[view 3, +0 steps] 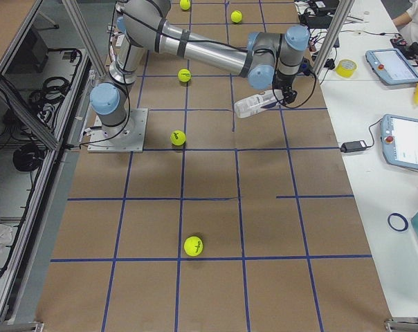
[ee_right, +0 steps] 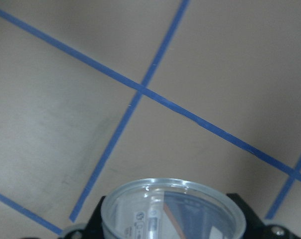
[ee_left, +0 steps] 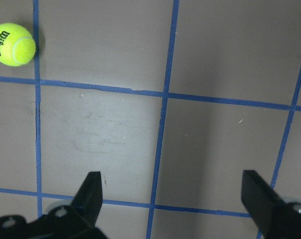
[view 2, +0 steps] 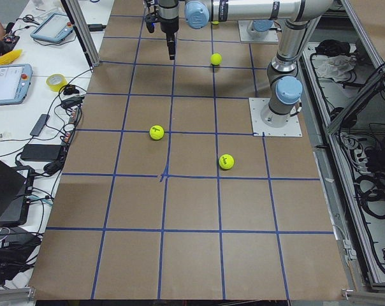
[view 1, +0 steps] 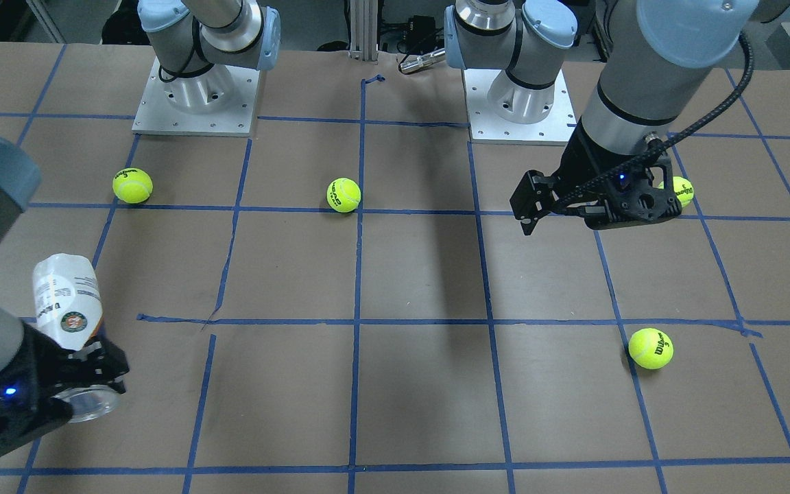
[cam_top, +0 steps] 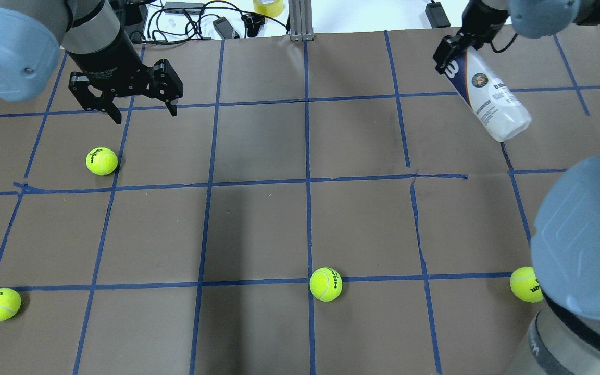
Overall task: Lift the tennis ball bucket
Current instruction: 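Carry the can with the right gripper toward the table centre, tilting it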
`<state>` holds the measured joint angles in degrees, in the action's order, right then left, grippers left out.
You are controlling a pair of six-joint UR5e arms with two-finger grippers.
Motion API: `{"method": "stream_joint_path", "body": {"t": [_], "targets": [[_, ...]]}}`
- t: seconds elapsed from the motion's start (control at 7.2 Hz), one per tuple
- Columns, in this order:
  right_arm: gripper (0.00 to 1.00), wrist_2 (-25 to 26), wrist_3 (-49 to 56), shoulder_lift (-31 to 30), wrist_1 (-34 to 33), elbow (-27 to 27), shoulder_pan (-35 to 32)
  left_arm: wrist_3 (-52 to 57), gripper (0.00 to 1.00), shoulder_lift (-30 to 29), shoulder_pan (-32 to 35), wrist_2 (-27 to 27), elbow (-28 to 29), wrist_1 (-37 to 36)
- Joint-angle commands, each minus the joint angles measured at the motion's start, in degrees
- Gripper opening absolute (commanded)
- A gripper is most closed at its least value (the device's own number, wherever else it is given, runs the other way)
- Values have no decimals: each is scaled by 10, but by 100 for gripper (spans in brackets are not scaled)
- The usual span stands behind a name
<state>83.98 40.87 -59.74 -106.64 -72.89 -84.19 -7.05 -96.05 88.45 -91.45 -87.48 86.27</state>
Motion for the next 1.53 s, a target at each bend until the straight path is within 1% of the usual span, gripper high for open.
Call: {"method": "stream_joint_path", "body": {"t": [0.0,0.28,0.42,0.56,0.69,0.83,0.97,1.11,1.39], "targets": [[25,1,69,8,-77,-38,-98,-2,100,0,-13,4,-12,0],[16,5,78,15,-186,-96,-152,-6,100,-5,-15,1,-29,0],[15,7,69,14,-195,-111,-180,-6,100,1,-17,7,-28,-1],[14,15,75,16,-196,-114,-206,0,100,1,-24,7,-21,-1],[14,26,103,20,-200,-115,-237,1,100,0,-35,3,-24,-1],[16,49,146,26,-235,-116,-278,0,100,2,-35,6,-25,7],[16,54,171,41,-243,-115,-301,0,100,-5,-39,3,-27,0],[15,51,221,49,-248,-115,-315,1,100,-8,-45,6,-27,-1],[17,46,274,63,-266,-114,-335,3,100,-8,-51,5,-23,-3]]}}
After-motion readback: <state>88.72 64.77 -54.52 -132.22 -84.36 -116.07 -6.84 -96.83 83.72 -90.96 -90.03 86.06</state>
